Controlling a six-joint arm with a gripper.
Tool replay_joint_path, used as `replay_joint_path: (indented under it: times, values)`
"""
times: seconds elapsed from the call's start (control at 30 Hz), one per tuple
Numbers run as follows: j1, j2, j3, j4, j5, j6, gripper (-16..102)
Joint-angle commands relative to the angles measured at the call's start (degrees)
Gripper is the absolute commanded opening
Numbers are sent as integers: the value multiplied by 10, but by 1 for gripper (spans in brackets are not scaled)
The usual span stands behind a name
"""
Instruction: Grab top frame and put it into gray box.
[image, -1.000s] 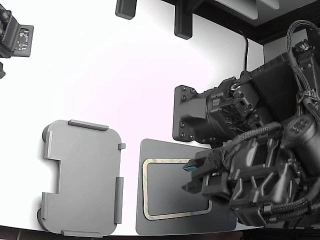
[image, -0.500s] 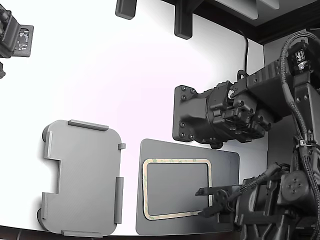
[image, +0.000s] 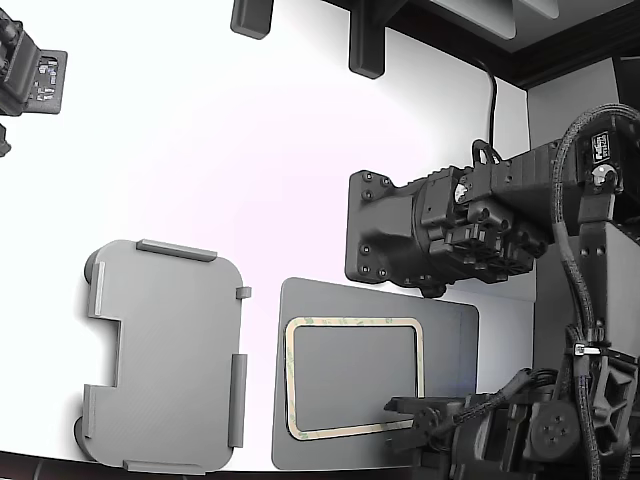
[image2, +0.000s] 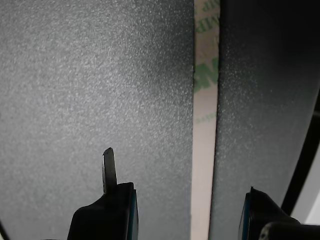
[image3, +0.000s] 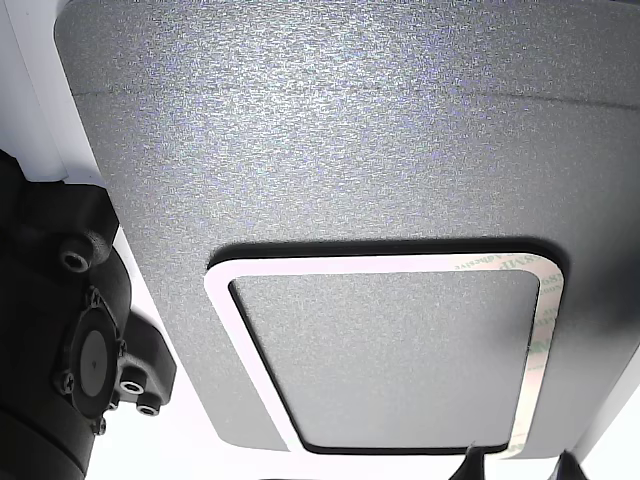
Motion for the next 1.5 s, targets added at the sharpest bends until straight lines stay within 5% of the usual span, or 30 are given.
replay_joint_path:
  times: [0.0,0.4,0.83,1.47]
  values:
    - [0,2,-18,-7,-4,20,84]
    - [48,-28,-15,-33,-4,85,71]
    - [69,-34,9,-53,9,104,74]
    - [83,-29,38,-88,20,103,57]
